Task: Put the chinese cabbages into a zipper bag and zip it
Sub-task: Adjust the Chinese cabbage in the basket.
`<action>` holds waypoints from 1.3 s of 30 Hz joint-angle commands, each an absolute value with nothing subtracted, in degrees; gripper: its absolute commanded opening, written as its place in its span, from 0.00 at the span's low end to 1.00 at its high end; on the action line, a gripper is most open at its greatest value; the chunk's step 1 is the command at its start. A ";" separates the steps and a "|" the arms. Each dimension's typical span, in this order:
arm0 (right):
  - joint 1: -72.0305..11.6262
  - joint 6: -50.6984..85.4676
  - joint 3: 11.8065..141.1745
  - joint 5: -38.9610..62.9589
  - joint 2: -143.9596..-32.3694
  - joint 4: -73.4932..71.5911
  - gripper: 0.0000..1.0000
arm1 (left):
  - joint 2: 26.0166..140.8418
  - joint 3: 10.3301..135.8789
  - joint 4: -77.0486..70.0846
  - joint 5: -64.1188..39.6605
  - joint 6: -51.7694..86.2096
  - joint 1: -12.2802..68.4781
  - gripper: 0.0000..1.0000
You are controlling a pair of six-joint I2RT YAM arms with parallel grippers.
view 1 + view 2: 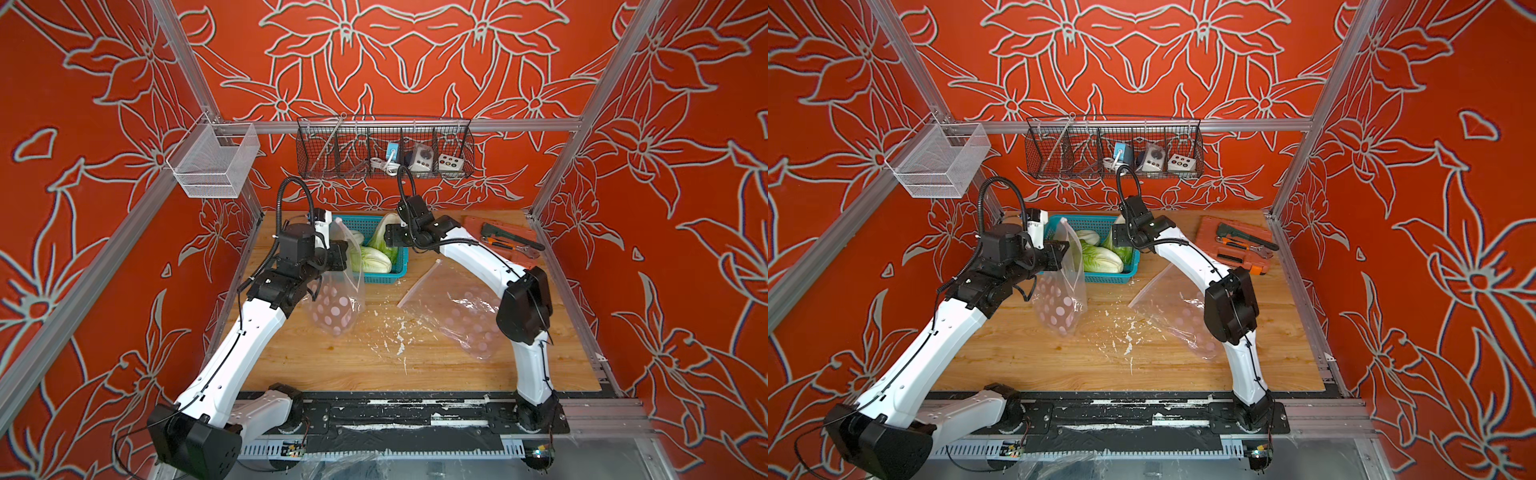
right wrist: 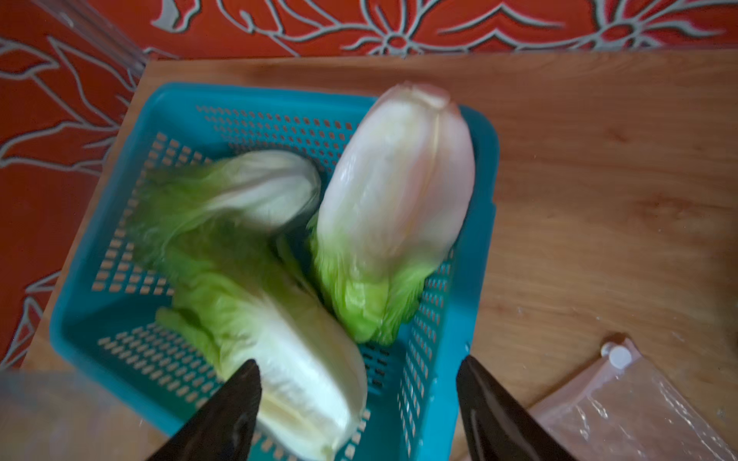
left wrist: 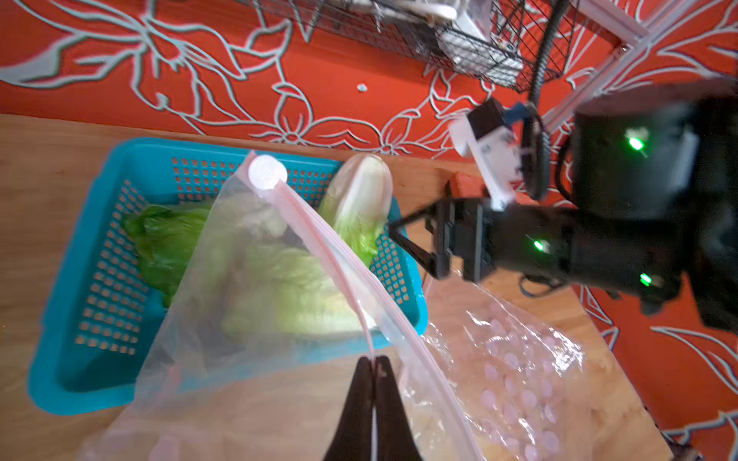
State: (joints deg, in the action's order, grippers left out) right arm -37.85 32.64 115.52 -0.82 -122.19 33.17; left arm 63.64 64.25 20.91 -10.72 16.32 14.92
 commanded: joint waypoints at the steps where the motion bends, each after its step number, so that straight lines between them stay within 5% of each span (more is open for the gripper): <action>1: -38.53 38.86 121.12 -5.40 -129.12 35.93 0.78 | 62.28 64.42 18.18 -12.86 15.88 15.12 0.00; 9: -38.85 41.41 127.98 -10.76 -138.32 34.85 0.73 | 60.98 63.10 18.38 -13.61 14.99 15.12 0.00; 15: -38.77 34.33 123.94 -8.66 -135.29 26.21 0.33 | 60.50 63.02 18.72 -13.27 14.34 15.12 0.00; 21: -38.80 24.53 116.09 -2.73 -121.26 20.28 0.13 | 61.15 63.10 19.25 -10.20 13.46 14.95 0.00; 30: -38.74 14.21 104.22 2.44 -104.73 32.29 0.10 | 62.84 67.08 21.96 -5.45 10.21 14.94 0.00; 39: -39.76 2.15 120.43 -0.12 -111.85 70.10 0.20 | 63.37 67.72 22.32 -5.16 10.98 14.94 0.00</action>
